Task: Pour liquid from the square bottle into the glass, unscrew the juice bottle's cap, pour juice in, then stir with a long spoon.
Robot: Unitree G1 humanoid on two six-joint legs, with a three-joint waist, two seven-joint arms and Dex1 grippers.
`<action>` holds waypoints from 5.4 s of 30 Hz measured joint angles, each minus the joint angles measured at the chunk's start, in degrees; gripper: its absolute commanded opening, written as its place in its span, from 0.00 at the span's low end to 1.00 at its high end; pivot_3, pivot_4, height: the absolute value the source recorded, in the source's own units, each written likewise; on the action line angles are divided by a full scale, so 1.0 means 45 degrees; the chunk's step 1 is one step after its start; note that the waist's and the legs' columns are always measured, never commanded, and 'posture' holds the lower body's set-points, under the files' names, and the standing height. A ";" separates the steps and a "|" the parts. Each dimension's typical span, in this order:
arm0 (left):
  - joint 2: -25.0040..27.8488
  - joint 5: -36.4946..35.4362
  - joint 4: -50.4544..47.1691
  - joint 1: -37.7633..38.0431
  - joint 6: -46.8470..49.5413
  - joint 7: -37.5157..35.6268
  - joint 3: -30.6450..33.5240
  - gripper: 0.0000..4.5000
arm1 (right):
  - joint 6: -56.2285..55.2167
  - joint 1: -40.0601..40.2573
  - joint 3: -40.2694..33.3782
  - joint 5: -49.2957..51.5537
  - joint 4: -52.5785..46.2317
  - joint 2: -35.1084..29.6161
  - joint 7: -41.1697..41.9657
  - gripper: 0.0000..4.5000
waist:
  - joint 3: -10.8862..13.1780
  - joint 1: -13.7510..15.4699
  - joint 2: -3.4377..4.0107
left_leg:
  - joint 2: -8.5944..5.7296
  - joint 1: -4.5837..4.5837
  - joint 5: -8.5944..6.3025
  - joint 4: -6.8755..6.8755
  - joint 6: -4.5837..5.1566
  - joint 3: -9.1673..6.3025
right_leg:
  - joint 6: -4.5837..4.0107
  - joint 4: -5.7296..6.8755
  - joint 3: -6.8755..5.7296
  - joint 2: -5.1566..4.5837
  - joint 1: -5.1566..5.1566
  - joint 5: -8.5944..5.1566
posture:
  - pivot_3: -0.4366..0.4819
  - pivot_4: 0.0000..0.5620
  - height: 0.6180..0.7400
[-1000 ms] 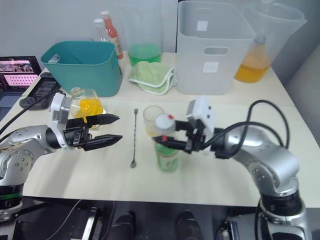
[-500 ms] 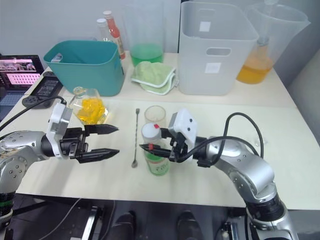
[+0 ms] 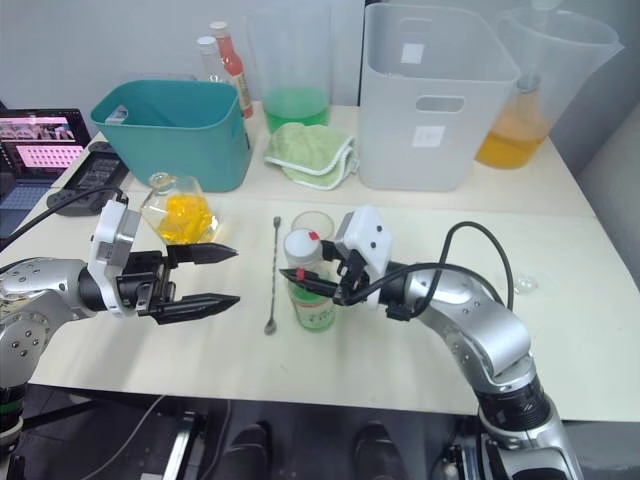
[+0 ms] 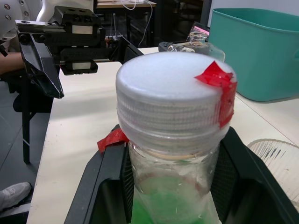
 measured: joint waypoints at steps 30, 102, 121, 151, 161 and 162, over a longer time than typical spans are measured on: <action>-0.0338 0.0155 -0.1130 0.1260 -0.0038 0.1170 0.0904 1.00 | -0.4451 -0.5458 0.0959 -0.1038 1.0017 -0.0820 1.0924 1.00 | 0.0008 -0.0246 -0.0008 | 0.0002 0.0003 0.0003 -0.0007 -0.0004 0.0000 | 0.0002 -0.0005 -0.0001 0.0003 0.0006 0.0000 | 0.48 0.27 0.95; -0.1064 0.1361 -0.0511 0.0772 -0.0926 0.0179 -0.0517 1.00 | -0.2012 -0.1701 -0.1221 0.1672 0.4362 -0.3589 0.7380 1.00 | 0.0007 -0.0045 -0.0029 | 0.0002 -0.0005 0.0003 -0.0005 0.0001 0.0001 | 0.0003 -0.0024 -0.0001 0.0004 0.0017 -0.0013 | 0.48 0.27 0.95; -0.0848 0.0767 -0.1316 0.1551 -0.0533 0.0879 0.0007 1.00 | -0.1622 -0.2756 0.0019 0.0927 0.5102 -0.2389 0.8654 0.34 | 0.0007 0.0037 -0.0028 | 0.0002 -0.0007 0.0003 -0.0002 0.0001 0.0001 | 0.0003 -0.0018 -0.0001 0.0004 0.0015 -0.0015 | 0.48 0.27 0.95; -0.0989 0.1604 0.1971 -0.2120 -0.1097 -0.2309 -0.2317 1.00 | 0.1560 0.1856 -0.2289 0.2420 -0.2098 -0.1528 -0.0540 0.34 | 0.0003 0.0012 -0.0035 | 0.0002 -0.0009 0.0004 0.0001 0.0001 0.0001 | 0.0000 -0.0011 -0.0001 0.0006 0.0016 -0.0016 | 0.48 0.27 0.95; -0.0996 0.1640 0.1978 -0.2072 -0.1147 -0.2339 -0.2261 1.00 | 0.1481 0.2265 -0.2247 0.2567 -0.1644 -0.2298 -0.0039 0.95 | 0.0002 0.0026 -0.0037 | 0.0002 -0.0014 0.0004 0.0004 0.0001 0.0001 | 0.0000 -0.0011 -0.0001 0.0005 0.0015 -0.0016 | 0.48 0.27 0.95; -0.1012 0.1659 0.1976 -0.2072 -0.1178 -0.2286 -0.2248 1.00 | 0.1470 0.2251 -0.2350 0.2655 -0.1627 -0.2476 0.0150 0.99 | 0.0002 0.0029 -0.0038 | 0.0002 -0.0013 0.0004 0.0003 0.0002 0.0001 | 0.0000 -0.0011 -0.0001 0.0005 0.0015 -0.0016 | 0.48 0.27 0.95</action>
